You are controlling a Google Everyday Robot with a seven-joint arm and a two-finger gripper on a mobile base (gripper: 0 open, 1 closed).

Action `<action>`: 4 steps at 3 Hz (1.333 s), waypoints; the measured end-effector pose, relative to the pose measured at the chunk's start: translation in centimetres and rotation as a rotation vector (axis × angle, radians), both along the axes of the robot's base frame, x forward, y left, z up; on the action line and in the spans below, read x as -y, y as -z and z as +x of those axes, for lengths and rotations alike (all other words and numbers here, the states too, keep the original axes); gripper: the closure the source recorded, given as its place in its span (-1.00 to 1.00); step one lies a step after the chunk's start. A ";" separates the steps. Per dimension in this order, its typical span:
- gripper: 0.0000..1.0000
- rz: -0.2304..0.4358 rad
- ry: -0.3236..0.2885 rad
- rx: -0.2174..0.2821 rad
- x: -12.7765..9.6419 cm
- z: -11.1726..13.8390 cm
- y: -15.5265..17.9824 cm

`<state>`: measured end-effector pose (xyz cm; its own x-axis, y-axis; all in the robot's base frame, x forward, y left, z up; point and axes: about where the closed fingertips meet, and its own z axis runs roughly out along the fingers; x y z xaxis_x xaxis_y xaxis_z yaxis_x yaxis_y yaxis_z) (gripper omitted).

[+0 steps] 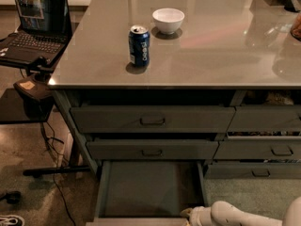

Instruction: Close bottom drawer

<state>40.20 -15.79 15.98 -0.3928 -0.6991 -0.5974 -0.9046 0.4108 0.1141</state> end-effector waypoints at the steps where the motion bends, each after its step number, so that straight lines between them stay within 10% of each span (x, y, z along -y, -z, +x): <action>1: 0.77 -0.008 -0.005 0.010 0.2 0.6 -0.1; 4: 1.00 -0.006 -0.017 0.084 -0.6 4.4 -1.0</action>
Offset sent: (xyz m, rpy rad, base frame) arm 0.1397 0.0543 0.0160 -0.0612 -0.2098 0.0894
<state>44.59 -15.19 16.99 -0.3296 -0.7090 -0.6235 -0.9178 0.3954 0.0354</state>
